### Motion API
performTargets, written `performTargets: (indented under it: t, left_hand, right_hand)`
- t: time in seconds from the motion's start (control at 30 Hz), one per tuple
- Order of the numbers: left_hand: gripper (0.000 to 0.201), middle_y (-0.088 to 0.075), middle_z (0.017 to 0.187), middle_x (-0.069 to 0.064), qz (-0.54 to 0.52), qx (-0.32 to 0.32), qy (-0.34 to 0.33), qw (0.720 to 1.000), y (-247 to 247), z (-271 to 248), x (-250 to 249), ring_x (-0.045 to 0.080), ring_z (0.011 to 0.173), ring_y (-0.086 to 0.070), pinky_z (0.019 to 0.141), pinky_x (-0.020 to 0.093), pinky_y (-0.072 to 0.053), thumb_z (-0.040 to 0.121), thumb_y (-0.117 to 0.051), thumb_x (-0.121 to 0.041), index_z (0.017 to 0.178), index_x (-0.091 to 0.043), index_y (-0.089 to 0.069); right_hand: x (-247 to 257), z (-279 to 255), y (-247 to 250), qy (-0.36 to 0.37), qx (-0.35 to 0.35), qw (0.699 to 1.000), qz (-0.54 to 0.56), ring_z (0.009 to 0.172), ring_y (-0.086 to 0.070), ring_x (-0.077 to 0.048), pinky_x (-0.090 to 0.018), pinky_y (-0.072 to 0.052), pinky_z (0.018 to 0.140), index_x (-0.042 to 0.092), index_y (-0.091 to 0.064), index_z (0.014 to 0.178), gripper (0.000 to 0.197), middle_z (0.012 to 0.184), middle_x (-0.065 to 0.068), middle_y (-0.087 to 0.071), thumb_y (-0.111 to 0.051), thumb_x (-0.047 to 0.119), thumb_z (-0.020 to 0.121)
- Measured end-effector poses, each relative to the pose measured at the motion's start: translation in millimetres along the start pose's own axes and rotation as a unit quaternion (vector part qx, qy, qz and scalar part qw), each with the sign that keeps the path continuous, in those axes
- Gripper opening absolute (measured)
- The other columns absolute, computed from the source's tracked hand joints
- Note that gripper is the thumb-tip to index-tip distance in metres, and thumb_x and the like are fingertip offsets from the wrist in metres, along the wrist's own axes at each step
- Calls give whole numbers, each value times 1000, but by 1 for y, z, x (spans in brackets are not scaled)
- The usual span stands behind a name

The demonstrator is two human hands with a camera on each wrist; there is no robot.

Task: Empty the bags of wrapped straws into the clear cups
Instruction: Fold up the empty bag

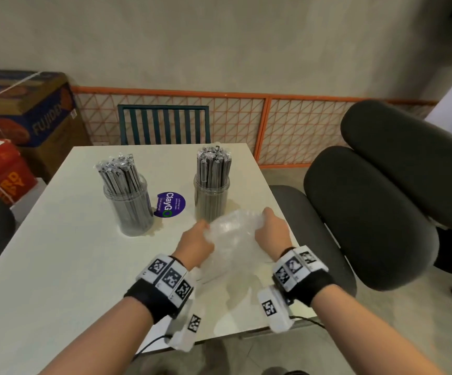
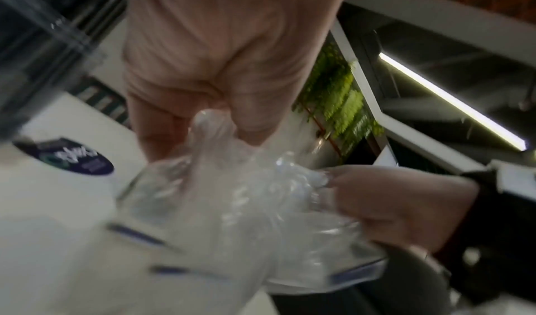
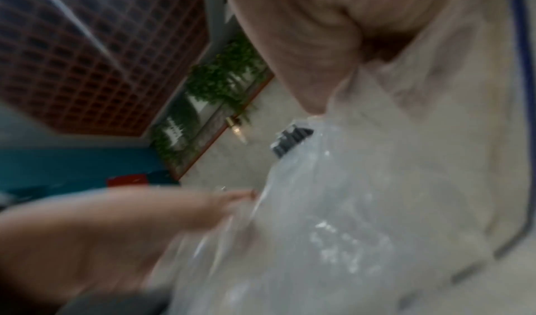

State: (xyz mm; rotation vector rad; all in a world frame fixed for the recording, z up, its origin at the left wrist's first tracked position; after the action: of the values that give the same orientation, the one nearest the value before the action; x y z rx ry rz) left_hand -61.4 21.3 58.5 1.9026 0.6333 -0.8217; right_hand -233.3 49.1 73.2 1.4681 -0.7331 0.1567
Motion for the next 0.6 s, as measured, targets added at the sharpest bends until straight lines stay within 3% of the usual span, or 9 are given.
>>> performTargets:
  t: [0.07, 0.17, 0.23, 0.3, 0.37, 0.43, 0.5, 0.6]
  left_hand:
    - [24, -55, 99, 9, -171, 18, 9, 985, -5, 0, -15, 20, 79, -56, 56, 30, -49, 88, -49, -8, 110, -13, -43]
    - [13, -65, 75, -1, -404, 53, 3, 913, 3, -7, -30, 12, 62, -59, 61, 30, -47, 94, -41, -20, 101, -13, -50]
    - [36, -65, 96, 3, -462, 28, -19, 886, 8, -3, -29, 16, 82, -64, 75, 35, -52, 87, -56, -35, 115, -13, -48]
    - [68, -60, 121, 10, -436, -43, -47, 898, 7, 1, -24, 24, 107, -62, 93, 45, -51, 71, -71, -33, 130, -18, -39]
    - [59, -60, 123, 11, -434, -109, -74, 891, 3, 1, -21, 26, 112, -61, 97, 49, -48, 76, -69, -23, 129, -17, -44]
    - [38, -65, 118, 8, -450, -136, -93, 878, 0, -3, -24, 24, 110, -62, 98, 48, -48, 88, -61, -17, 125, -17, -51]
    - [29, -67, 111, 3, -438, -145, -116, 880, -1, -7, -33, 20, 105, -64, 94, 37, -51, 92, -55, -17, 121, -15, -54]
    - [27, -67, 98, -1, -386, -152, -146, 898, -5, -18, -49, 14, 93, -66, 70, 16, -55, 95, -50, -19, 119, -9, -56]
  right_hand:
    - [17, -13, -11, 51, -49, 996, 59, 99, -56, -35, -34, -42, 73, 3, -41, 116, 32, 108, -18, -56, -47, -3, 85]
    - [27, -32, -25, 206, -28, 976, 68, 108, -47, -27, -24, -37, 85, 5, -39, 128, 43, 118, -12, -44, -48, 1, 86]
    - [23, -39, -29, 289, 8, 956, 55, 111, -45, -24, -25, -36, 92, 7, -41, 131, 42, 122, -10, -43, -48, 8, 89]
    - [20, -39, -28, 319, 53, 943, 76, 115, -45, -20, -27, -36, 100, 12, -47, 131, 38, 124, -7, -46, -47, 19, 94]
    - [22, -37, -21, 239, 80, 950, 184, 114, -49, -16, -29, -40, 99, 17, -51, 127, 33, 121, -4, -49, -41, 30, 99]
    - [25, -35, -12, 71, 74, 933, 345, 108, -55, -19, -33, -48, 86, 19, -44, 121, 35, 114, 0, -50, -34, 44, 98]
    - [28, -32, -8, -47, 121, 859, 496, 107, -59, -24, -45, -54, 82, 20, -38, 125, 49, 116, 3, -51, -31, 56, 93]
    - [34, -26, 1, -49, 202, 726, 656, 116, -59, -33, -58, -49, 90, 20, -50, 127, 57, 129, -10, -60, -27, 60, 91]
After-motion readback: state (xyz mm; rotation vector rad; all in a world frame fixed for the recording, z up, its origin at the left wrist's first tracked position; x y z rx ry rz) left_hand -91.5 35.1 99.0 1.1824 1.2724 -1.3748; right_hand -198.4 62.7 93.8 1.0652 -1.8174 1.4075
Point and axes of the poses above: each hand's wrist, its own z-axis towards the middle knuckle, its own y-axis out of the back of the hand, x = y × z, the point moved 1 cm from there along z, towards the middle knuckle
